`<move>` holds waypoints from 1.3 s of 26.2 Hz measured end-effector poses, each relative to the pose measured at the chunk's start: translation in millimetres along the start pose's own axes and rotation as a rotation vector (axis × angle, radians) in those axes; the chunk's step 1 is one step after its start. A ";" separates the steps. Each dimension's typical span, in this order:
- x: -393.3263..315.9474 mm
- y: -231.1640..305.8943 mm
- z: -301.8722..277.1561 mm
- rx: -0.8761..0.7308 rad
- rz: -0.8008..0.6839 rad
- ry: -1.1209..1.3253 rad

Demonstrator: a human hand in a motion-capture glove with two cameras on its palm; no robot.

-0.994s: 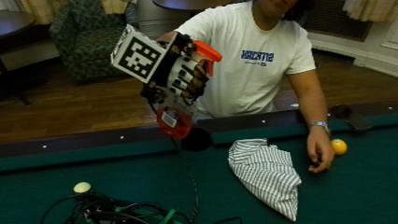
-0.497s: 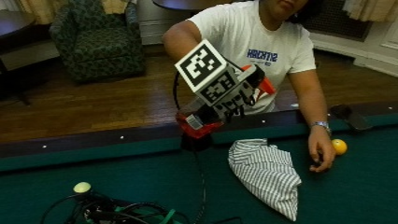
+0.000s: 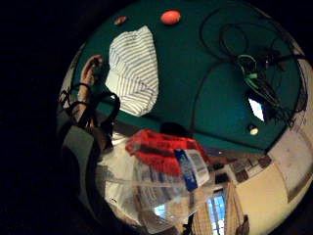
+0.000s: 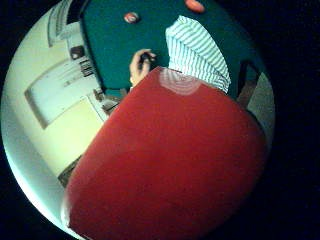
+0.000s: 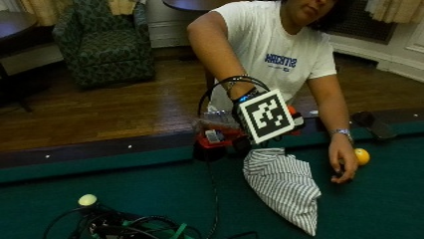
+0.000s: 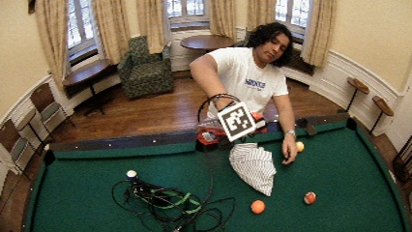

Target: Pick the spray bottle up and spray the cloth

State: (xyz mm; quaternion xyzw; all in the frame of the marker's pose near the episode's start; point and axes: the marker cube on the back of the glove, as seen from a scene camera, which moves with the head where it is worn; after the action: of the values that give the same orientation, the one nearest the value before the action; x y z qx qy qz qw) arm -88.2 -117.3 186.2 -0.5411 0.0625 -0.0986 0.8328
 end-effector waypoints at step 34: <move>24.7 -79.9 122.5 -0.370 0.325 0.371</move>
State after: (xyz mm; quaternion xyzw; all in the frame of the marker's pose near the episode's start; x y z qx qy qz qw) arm -46.0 -45.8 309.1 -0.6391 0.3158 -0.0482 0.6996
